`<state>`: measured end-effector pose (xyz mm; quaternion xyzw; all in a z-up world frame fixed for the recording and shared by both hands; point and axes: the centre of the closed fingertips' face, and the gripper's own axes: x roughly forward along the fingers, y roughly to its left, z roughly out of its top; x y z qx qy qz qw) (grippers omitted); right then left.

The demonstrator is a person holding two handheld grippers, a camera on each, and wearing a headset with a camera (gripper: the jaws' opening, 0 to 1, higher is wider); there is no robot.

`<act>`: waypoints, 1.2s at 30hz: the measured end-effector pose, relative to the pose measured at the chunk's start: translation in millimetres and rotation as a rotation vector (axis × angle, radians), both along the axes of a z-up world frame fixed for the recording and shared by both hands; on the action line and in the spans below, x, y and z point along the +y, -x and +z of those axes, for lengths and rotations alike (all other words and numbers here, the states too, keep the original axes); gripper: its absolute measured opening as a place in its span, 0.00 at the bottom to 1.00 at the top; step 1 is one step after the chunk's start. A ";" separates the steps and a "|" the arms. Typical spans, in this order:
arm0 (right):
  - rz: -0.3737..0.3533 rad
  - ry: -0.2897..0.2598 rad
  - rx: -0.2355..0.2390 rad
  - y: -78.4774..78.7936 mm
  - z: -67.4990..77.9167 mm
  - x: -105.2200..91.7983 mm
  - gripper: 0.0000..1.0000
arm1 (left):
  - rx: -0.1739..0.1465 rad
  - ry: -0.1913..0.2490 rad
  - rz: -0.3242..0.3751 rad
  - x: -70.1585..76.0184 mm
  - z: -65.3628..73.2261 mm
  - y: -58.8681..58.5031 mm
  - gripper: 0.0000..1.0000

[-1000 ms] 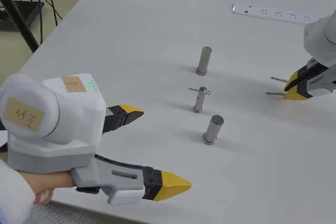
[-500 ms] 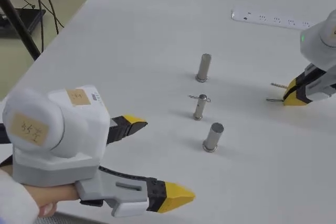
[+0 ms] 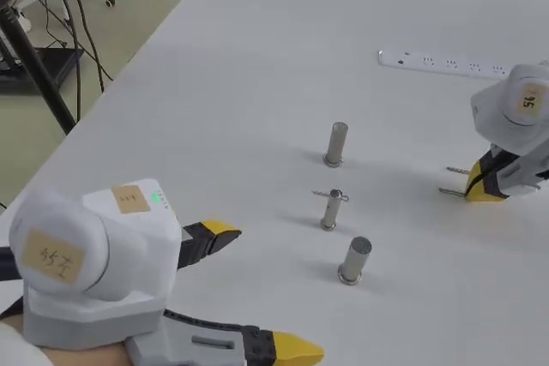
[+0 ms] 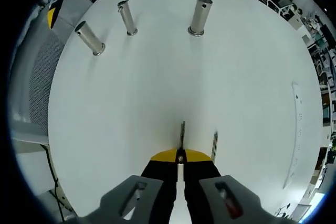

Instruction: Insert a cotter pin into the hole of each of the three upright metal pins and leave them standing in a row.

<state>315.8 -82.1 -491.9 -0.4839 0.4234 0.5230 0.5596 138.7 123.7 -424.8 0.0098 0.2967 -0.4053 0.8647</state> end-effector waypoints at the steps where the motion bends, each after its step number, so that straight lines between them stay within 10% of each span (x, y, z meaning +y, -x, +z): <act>1: -0.001 0.004 -0.004 0.0 0.2 -0.1 0.00 | 0.000 0.000 0.000 -0.1 0.1 0.3 0.83; 36: -0.088 -0.028 -0.046 -6.9 3.1 9.5 0.00 | -0.001 0.033 0.058 7.5 1.0 -8.3 0.82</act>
